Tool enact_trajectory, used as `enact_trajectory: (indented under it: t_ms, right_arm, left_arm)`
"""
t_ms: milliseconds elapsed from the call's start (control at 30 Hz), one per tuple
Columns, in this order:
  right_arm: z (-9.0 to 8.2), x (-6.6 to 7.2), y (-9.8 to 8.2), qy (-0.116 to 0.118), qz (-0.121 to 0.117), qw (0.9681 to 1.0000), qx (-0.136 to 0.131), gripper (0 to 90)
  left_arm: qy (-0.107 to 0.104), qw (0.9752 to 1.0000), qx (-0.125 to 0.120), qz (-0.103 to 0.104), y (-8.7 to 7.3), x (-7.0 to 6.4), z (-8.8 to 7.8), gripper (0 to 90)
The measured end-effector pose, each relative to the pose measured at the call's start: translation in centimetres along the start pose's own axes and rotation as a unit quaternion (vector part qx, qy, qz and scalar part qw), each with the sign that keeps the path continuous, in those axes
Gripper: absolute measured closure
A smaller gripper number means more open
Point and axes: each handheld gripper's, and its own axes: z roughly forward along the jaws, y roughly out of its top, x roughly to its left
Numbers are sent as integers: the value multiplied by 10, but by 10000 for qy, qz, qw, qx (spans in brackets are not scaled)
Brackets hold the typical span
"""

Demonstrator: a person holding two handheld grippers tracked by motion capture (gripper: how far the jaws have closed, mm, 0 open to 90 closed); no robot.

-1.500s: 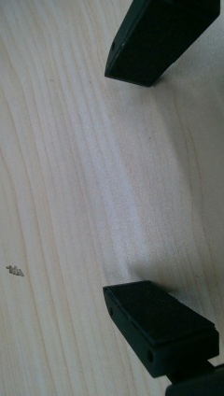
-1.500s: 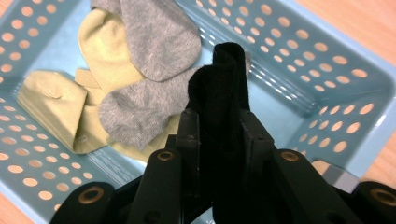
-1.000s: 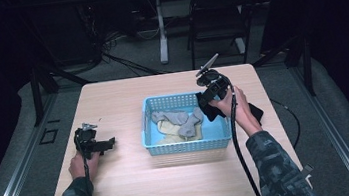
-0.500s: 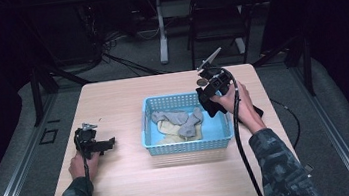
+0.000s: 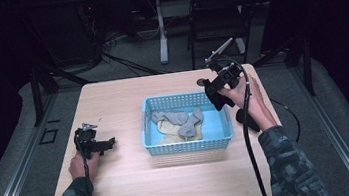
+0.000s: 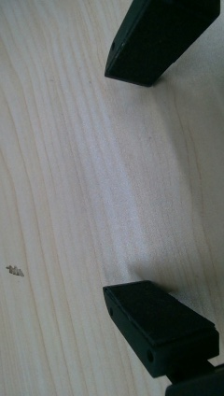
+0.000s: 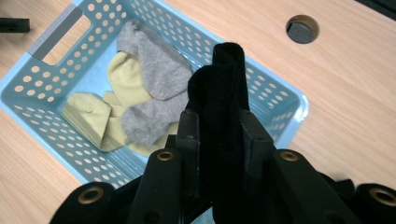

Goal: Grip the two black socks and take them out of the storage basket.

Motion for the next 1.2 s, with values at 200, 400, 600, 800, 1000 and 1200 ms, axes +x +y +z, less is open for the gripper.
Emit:
enact_trajectory:
  t_ms: [200, 400, 600, 800, 1000, 1200]
  right_arm:
    - [-18, -20, -13, -133, 269, 9994, -164, 730]
    - [-27, -44, -33, -275, 475, 9984, -99, 730]
    - [-8, -69, -57, -360, 781, 9961, 207, 729]
    - [23, -85, -78, -349, 1052, 9926, 503, 728]
    - [53, -93, -92, -230, 1233, 9894, 728, 724]
    - [77, -97, -107, -32, 1428, 9861, 853, 674]
  left_arm:
    - [0, 10000, 0, -1, 0, 0, 0, 2]
    - [1, 10000, -1, -1, 0, 0, 0, 2]
    - [1, 10000, 0, 1, 0, 0, 0, 2]
    - [0, 10000, 2, 3, 0, 0, 0, 2]
    - [1, 10000, 1, 2, 0, 0, 0, 2]
    - [1, 10000, 0, 1, 0, 0, 0, 2]
